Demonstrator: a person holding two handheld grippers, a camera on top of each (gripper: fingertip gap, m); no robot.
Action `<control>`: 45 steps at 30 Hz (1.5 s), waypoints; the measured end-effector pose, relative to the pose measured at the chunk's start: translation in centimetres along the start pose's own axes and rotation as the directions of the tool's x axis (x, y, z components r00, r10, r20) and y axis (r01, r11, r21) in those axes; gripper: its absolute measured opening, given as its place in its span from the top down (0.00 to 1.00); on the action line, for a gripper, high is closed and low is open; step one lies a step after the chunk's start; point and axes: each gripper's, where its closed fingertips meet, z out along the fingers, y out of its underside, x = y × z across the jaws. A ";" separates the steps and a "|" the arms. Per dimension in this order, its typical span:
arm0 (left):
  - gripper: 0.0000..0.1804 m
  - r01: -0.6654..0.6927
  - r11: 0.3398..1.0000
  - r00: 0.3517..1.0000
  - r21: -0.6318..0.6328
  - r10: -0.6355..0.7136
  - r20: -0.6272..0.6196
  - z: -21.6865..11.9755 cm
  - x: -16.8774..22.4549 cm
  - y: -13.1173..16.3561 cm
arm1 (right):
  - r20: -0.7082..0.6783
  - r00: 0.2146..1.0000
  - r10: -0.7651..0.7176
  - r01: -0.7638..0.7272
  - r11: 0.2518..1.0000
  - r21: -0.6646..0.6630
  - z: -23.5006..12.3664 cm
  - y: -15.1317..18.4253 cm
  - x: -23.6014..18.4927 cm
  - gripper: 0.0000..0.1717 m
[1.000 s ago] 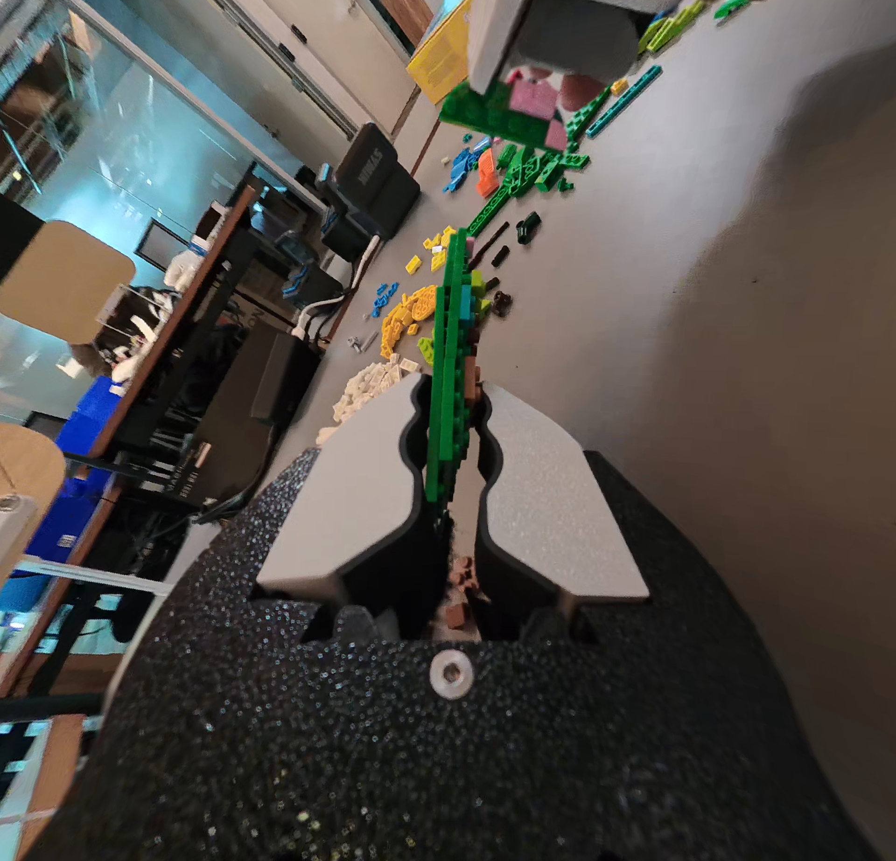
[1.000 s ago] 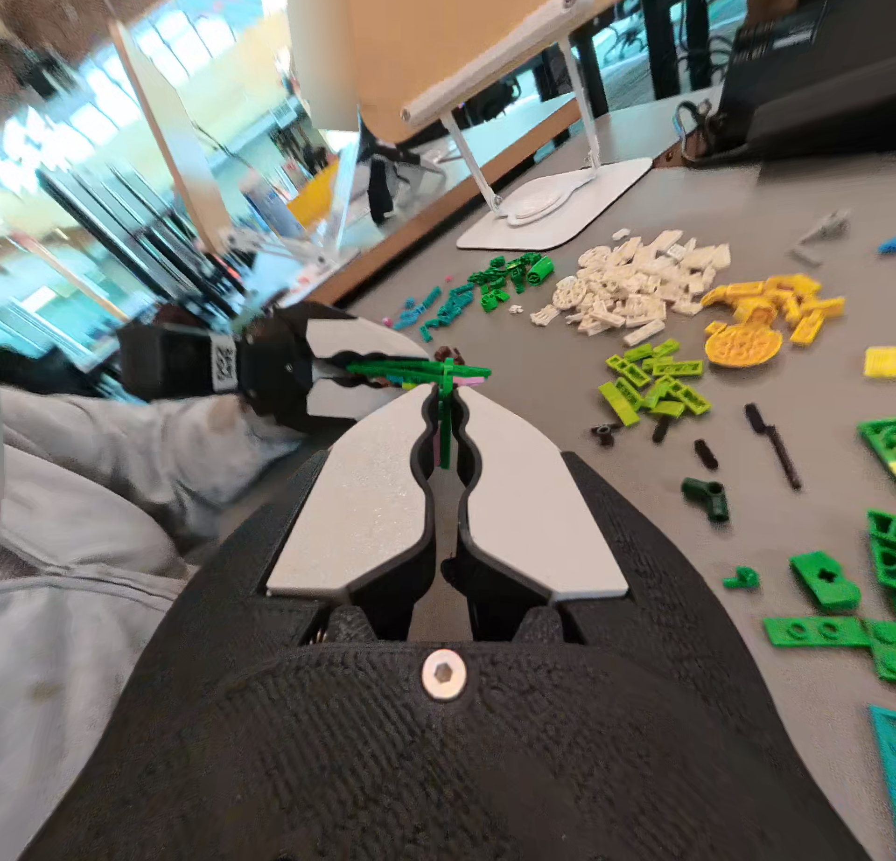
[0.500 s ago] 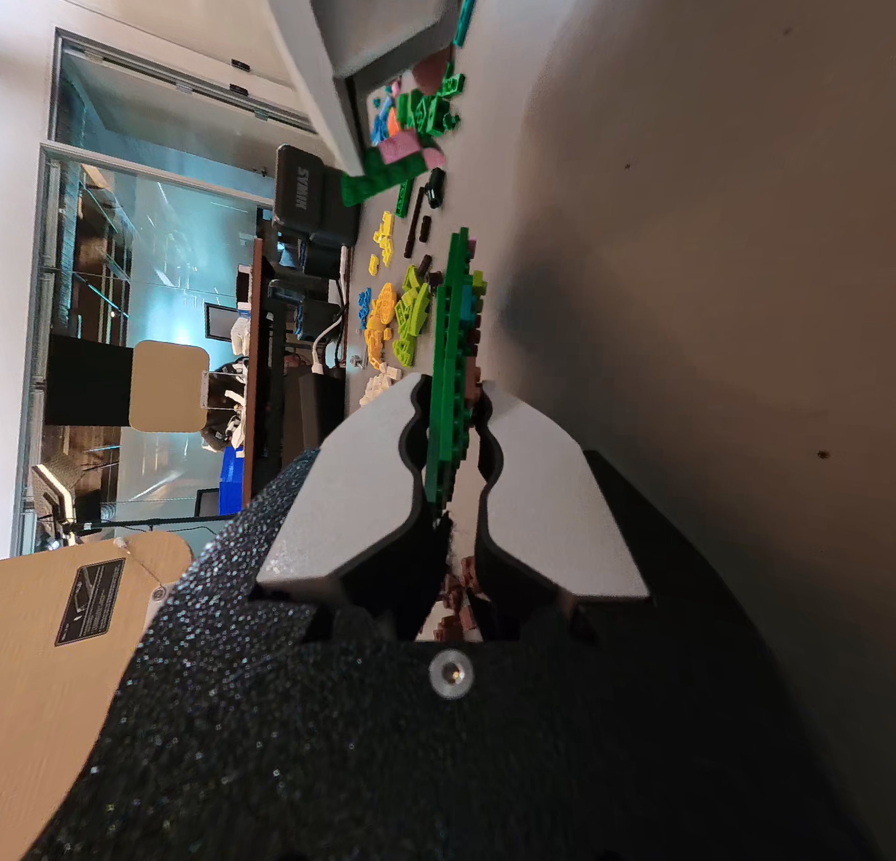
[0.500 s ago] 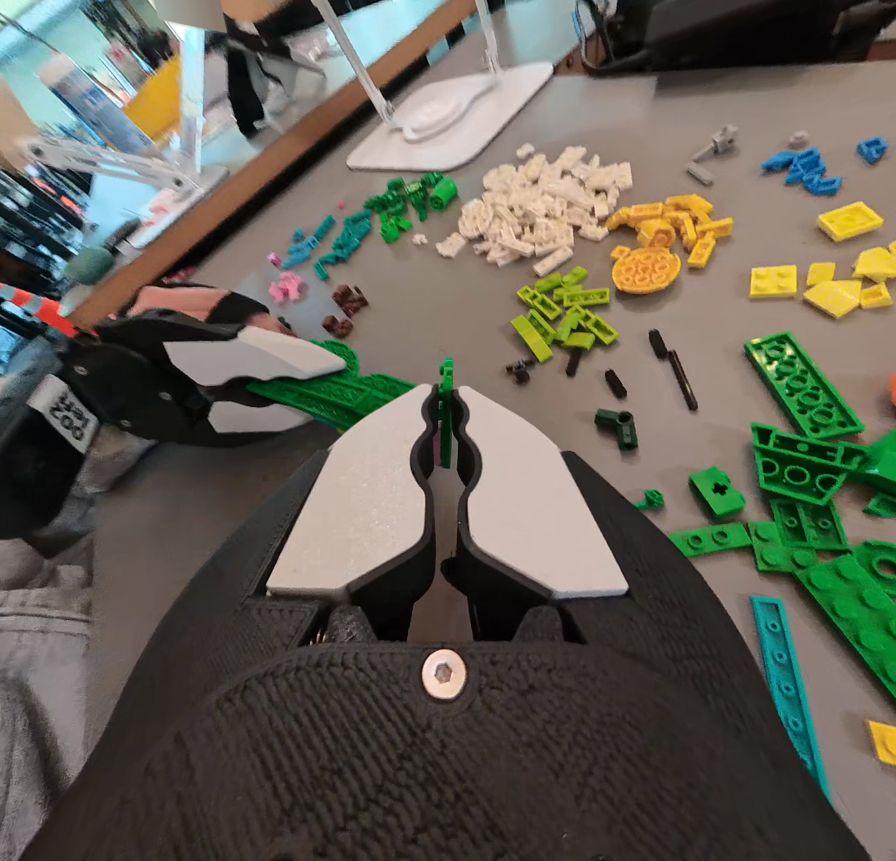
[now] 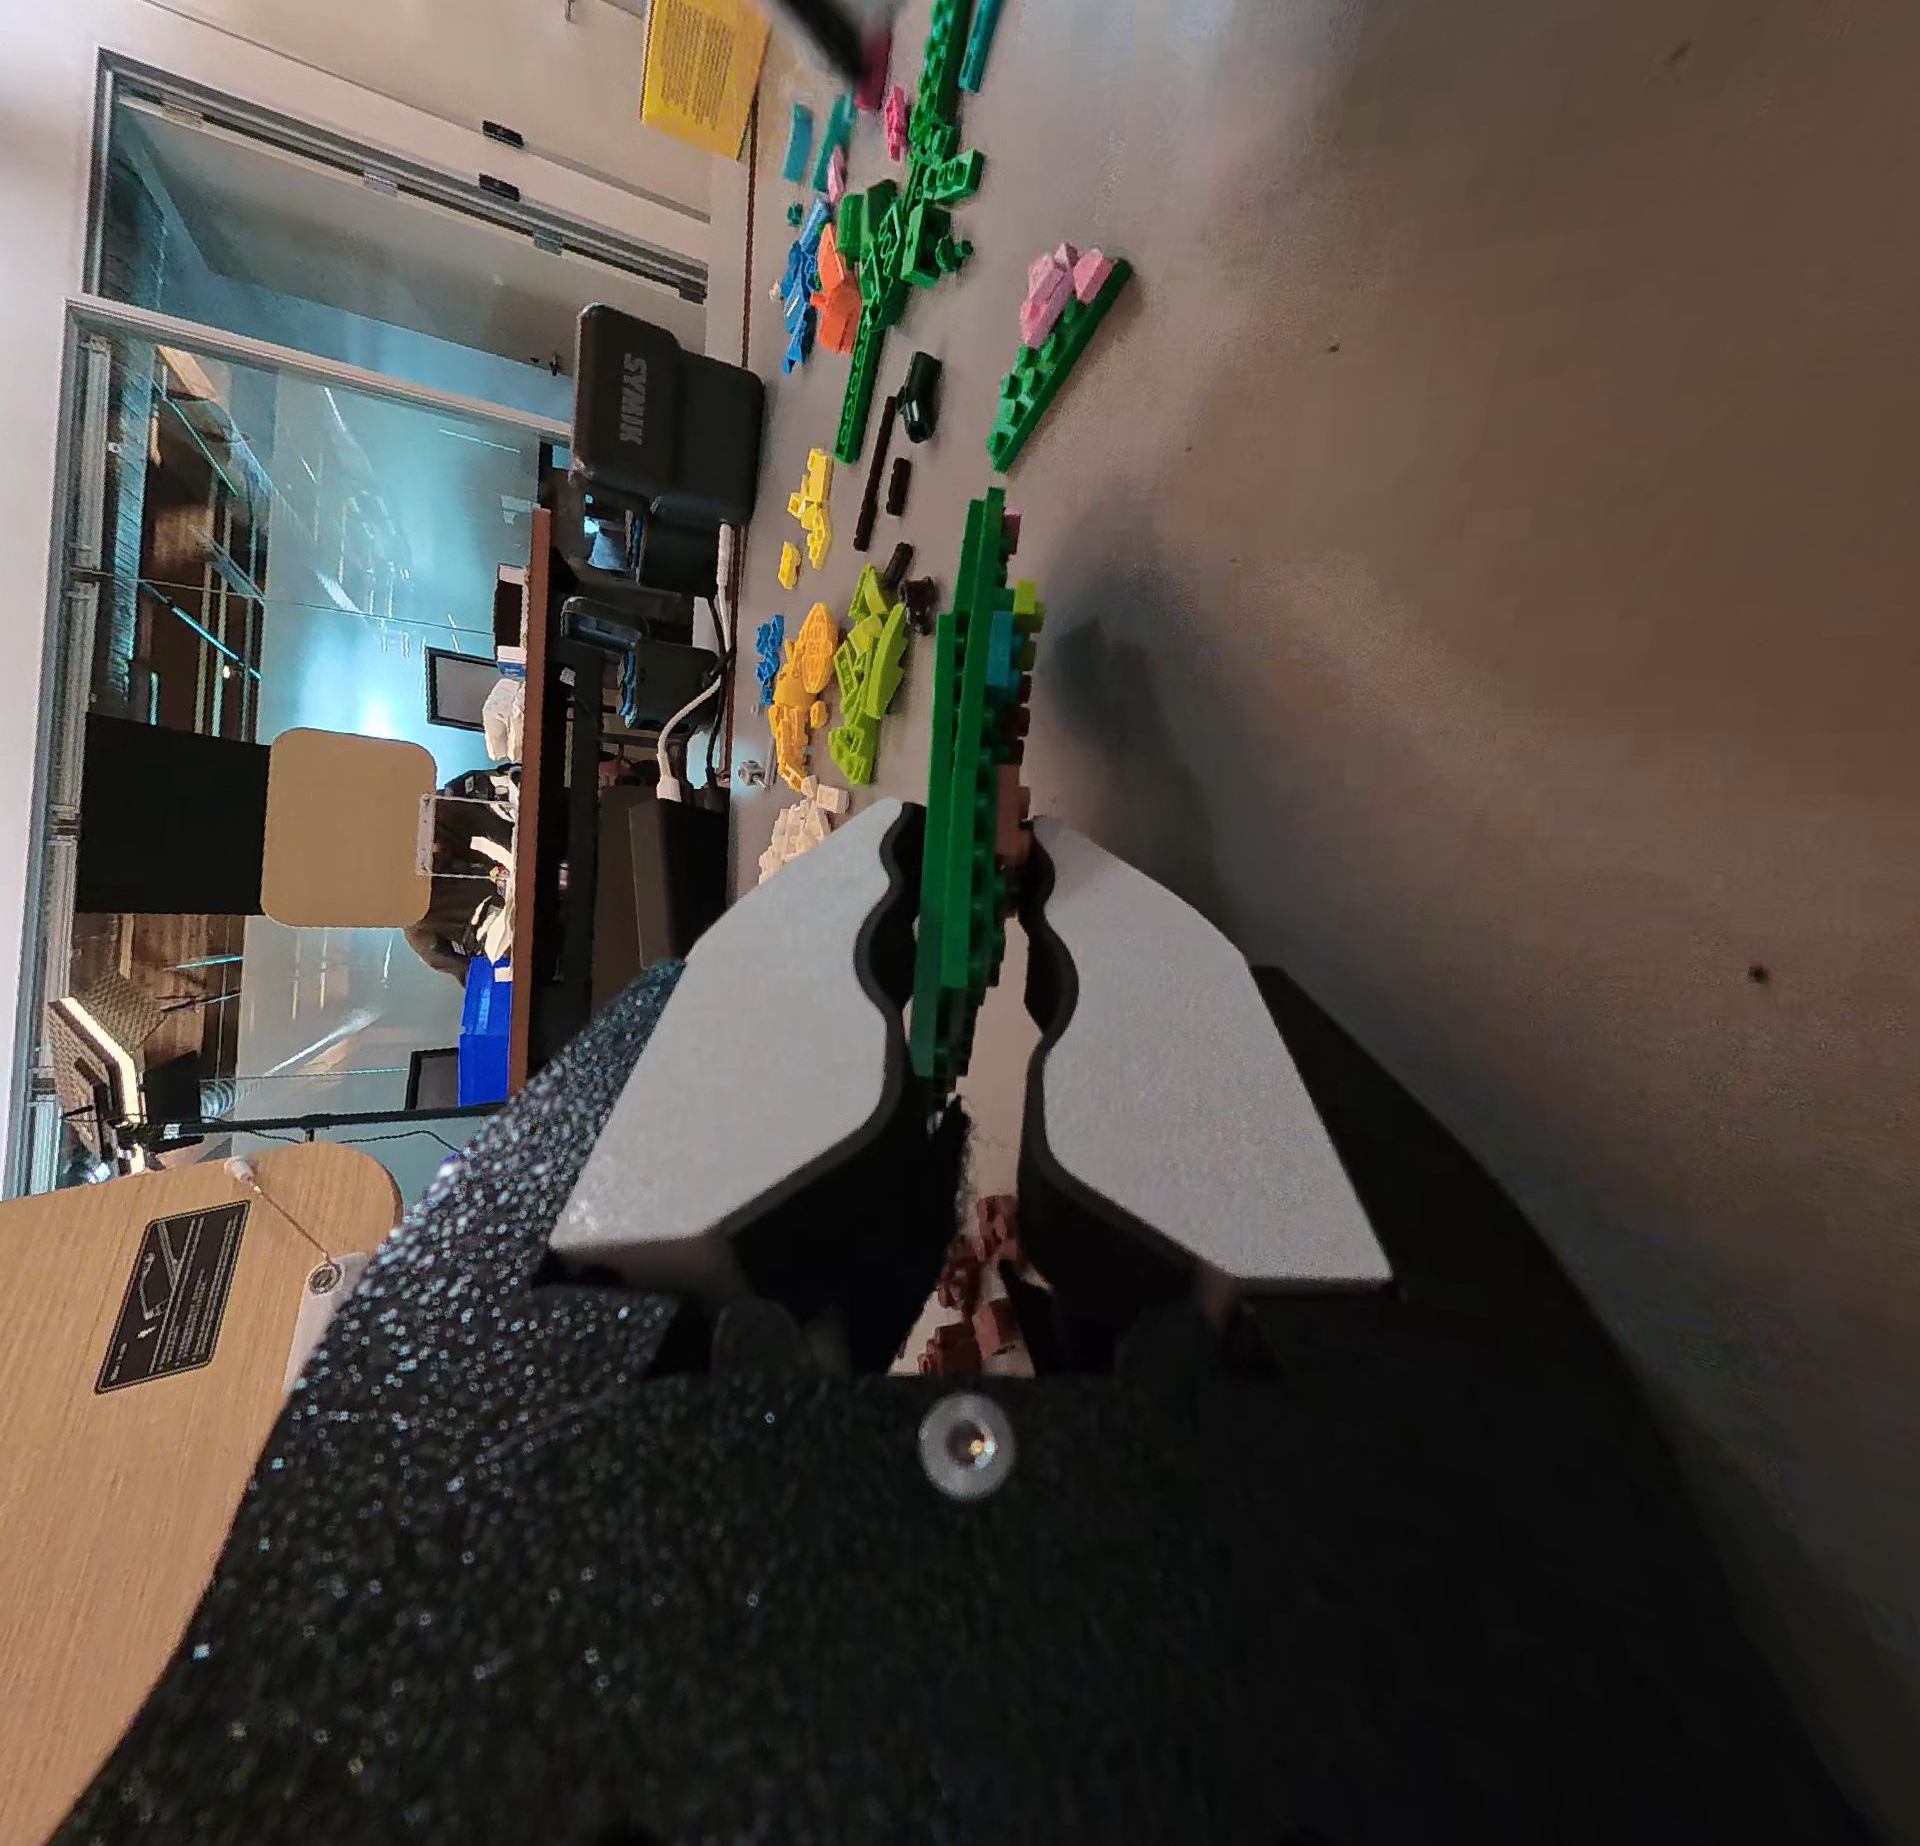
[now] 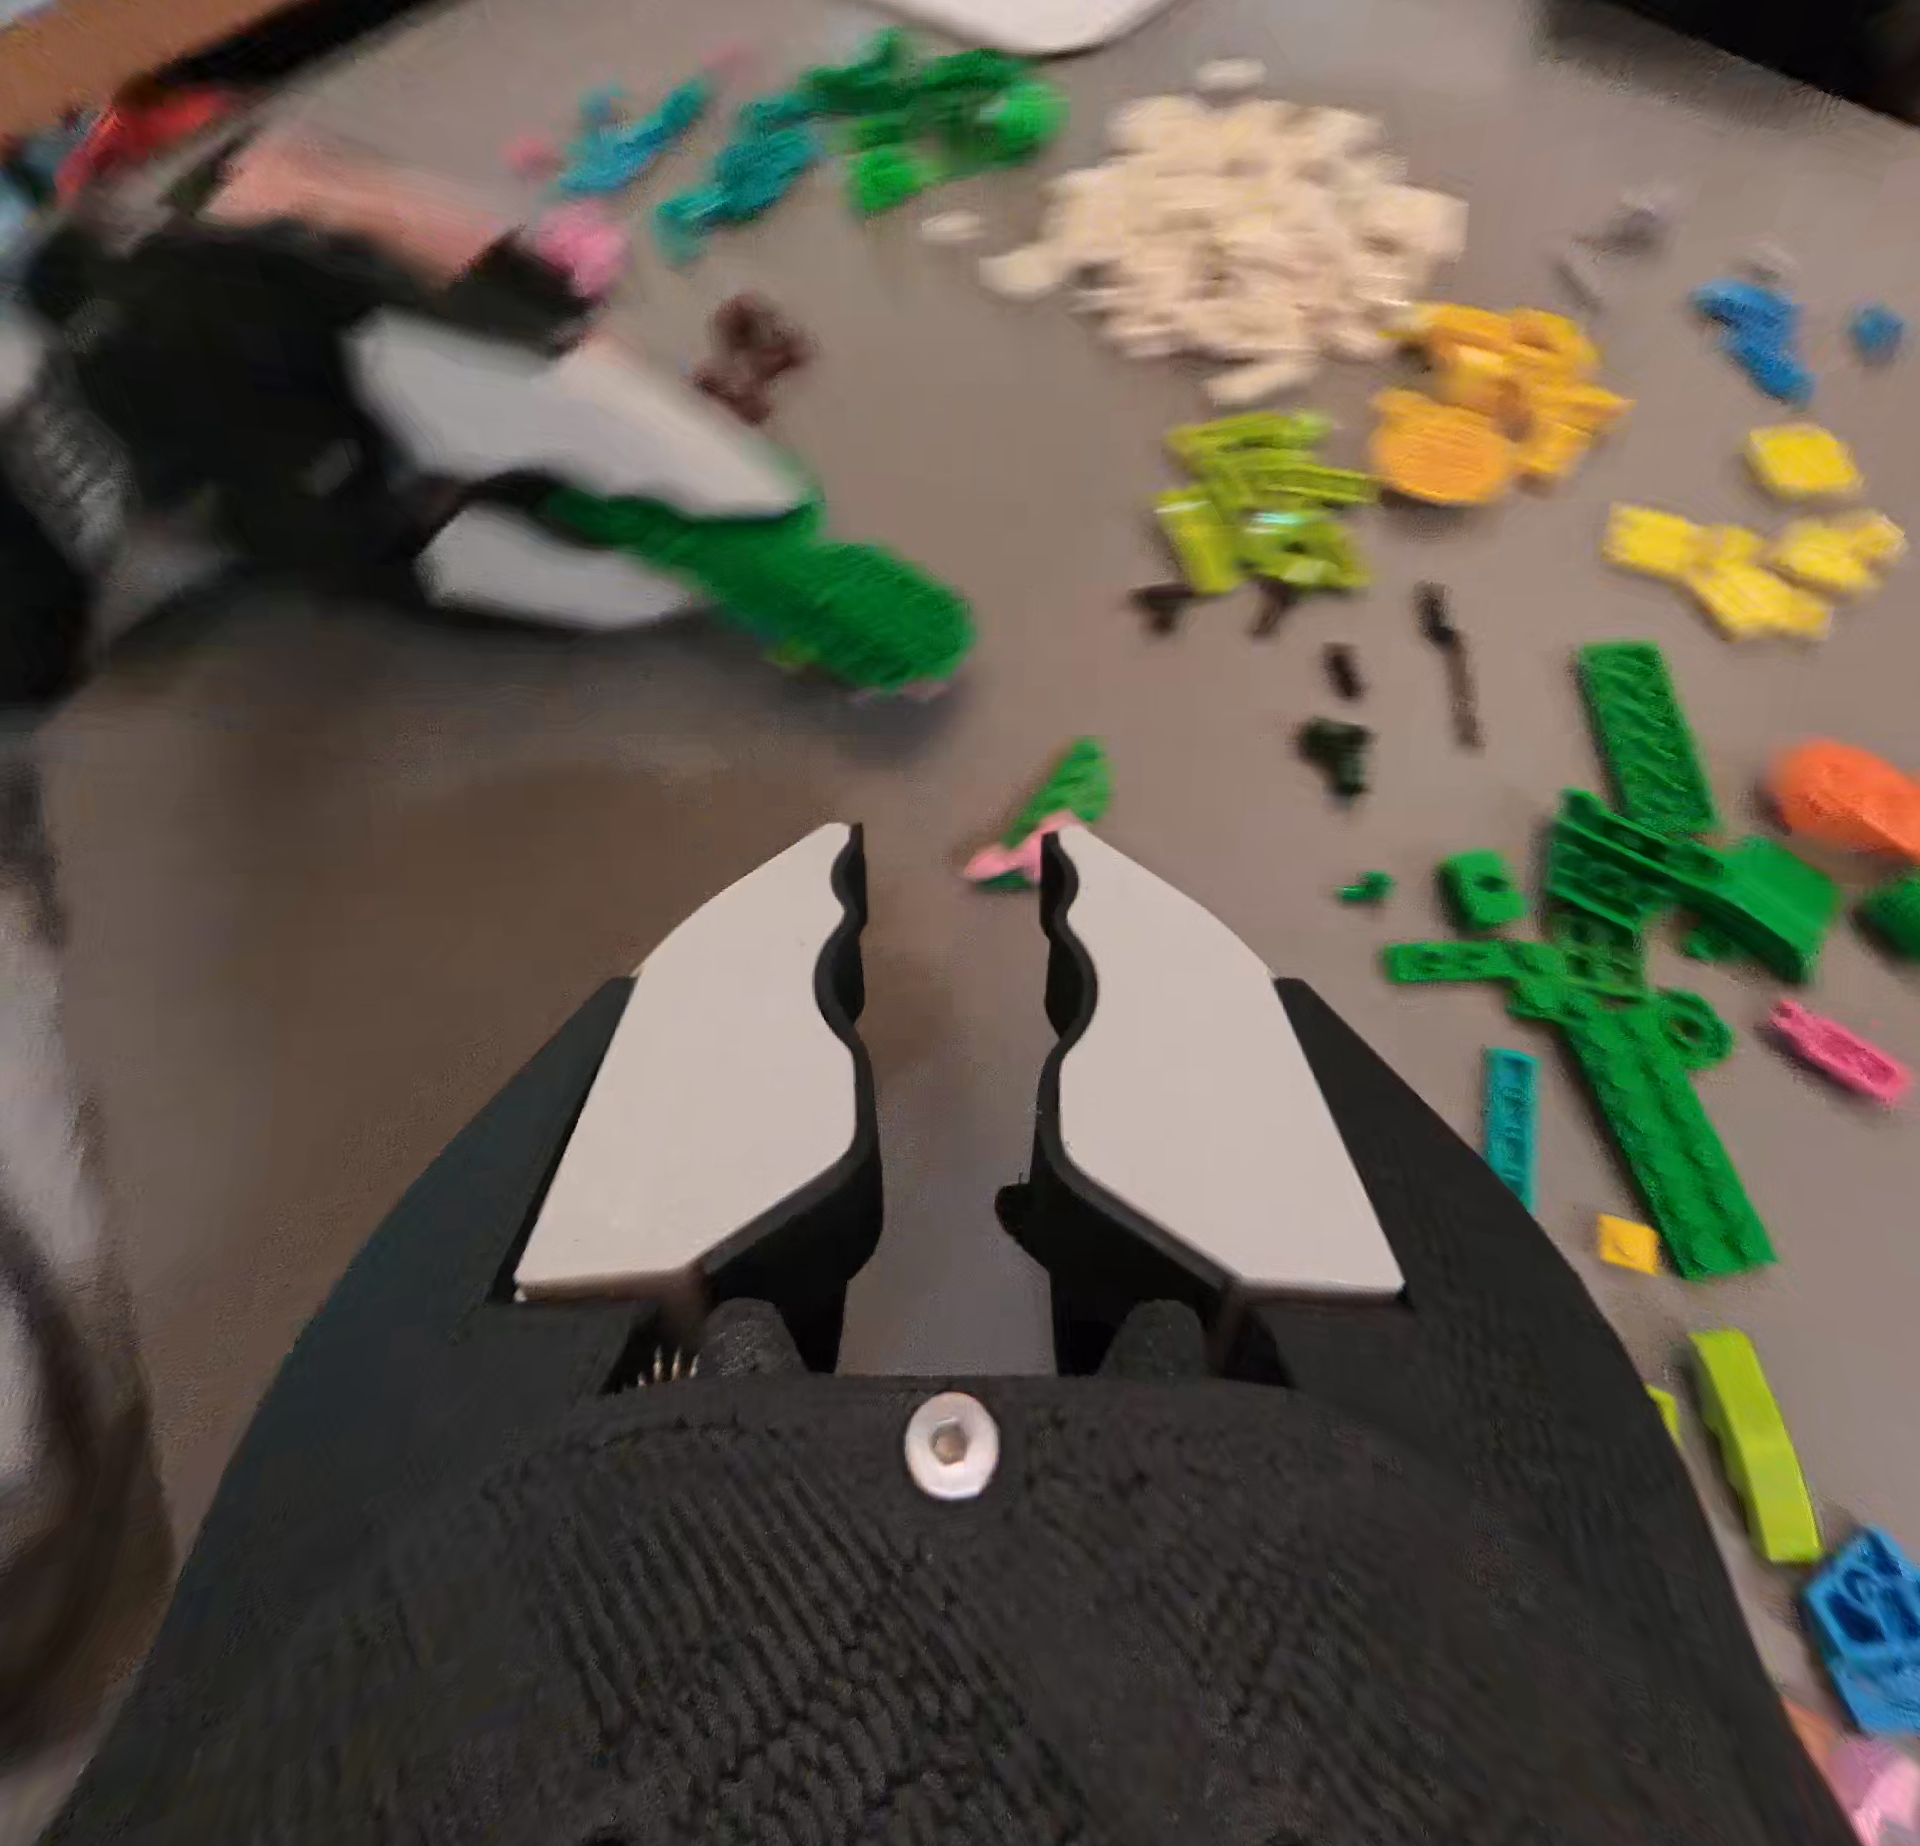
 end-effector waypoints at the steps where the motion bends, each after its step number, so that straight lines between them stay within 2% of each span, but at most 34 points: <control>1: 0.91 0.004 1.000 1.000 0.000 -0.004 -0.001 0.0 0.0 0.0 | 0.072 0.991 -0.116 0.118 0.993 -0.023 -0.7 1.1 -2.2 0.83; 3: 0.91 0.011 1.000 1.000 0.004 -0.011 -0.004 0.0 0.0 0.0 | 0.184 0.934 -0.307 0.330 0.938 -0.104 -1.7 4.5 -5.6 0.84; 5: 0.91 0.015 1.000 1.000 0.008 -0.015 -0.009 0.1 0.1 -0.1 | 0.172 0.903 -0.394 0.422 0.890 -0.174 -1.9 6.8 -6.3 0.84; 7: 0.91 0.013 1.000 1.000 0.010 -0.013 -0.011 0.1 0.2 -0.1 | 0.184 0.910 -0.370 0.404 0.891 -0.205 -1.9 8.0 -7.0 0.85; 10: 0.91 0.012 1.000 1.000 0.011 -0.012 -0.009 0.1 0.2 -0.1 | 0.191 0.916 -0.352 0.384 0.906 -0.175 -1.5 8.3 -7.4 0.88; 14: 0.91 0.018 1.000 1.000 0.008 -0.018 -0.008 0.1 0.1 0.0 | 0.196 0.912 -0.359 0.393 0.903 -0.172 -1.2 8.2 -7.6 0.96; 17: 0.91 0.034 0.999 0.999 0.011 -0.034 -0.013 0.2 0.2 0.0 | 0.156 0.900 -0.407 0.431 0.884 -0.182 -1.1 7.0 -6.7 0.96; 20: 0.91 0.025 1.000 1.000 0.015 -0.025 -0.018 0.4 0.4 -0.2 | 0.025 0.849 -0.529 0.528 0.844 -0.091 -0.3 0.7 -5.0 0.96; 22: 0.91 0.013 1.000 1.000 0.024 -0.012 -0.018 0.5 0.5 -0.5 | -0.086 0.780 -0.620 0.621 0.784 -0.021 1.6 -5.3 -3.8 0.96; 24: 0.91 0.003 0.999 1.000 0.032 -0.002 -0.013 0.5 0.6 -0.7 | -0.072 0.724 -0.687 0.690 0.722 0.055 5.1 -10.4 -4.2 0.95; 26: 0.91 -0.008 0.999 1.000 0.036 0.008 -0.005 0.5 0.6 -0.7 | 0.064 0.679 -0.731 0.726 0.682 0.091 10.0 -13.6 -5.9 0.96; 28: 0.91 -0.019 0.999 1.000 0.034 0.019 -0.001 0.4 0.6 -0.7 | 0.234 0.608 -0.758 0.751 0.645 0.139 14.9 -15.4 -8.6 0.96; 32: 0.91 -0.044 0.999 0.999 0.027 0.044 0.006 0.3 0.6 -0.7 | 0.529 0.434 -0.729 0.802 0.580 0.141 22.4 -14.8 -13.2 0.95; 34: 0.91 -0.059 0.998 0.998 0.024 0.058 0.008 0.3 0.6 -0.7 | 0.579 0.375 -0.724 0.843 0.525 0.112 25.0 -13.9 -14.5 0.95; 36: 0.91 -0.062 0.998 0.998 0.023 0.062 0.008 0.3 0.7 -0.7 | 0.567 0.324 -0.757 0.887 0.451 0.095 27.1 -13.5 -15.2 0.95; 41: 0.91 -0.052 0.998 0.999 0.022 0.052 0.001 0.3 0.7 -0.7 | 0.581 0.289 -0.761 0.911 0.405 0.077 29.3 -13.1 -16.7 0.95; 45: 0.91 -0.041 0.999 0.999 0.023 0.041 -0.001 0.3 0.7 -0.6 | 0.572 0.305 -0.761 0.916 0.399 0.044 29.4 -13.0 -16.4 0.92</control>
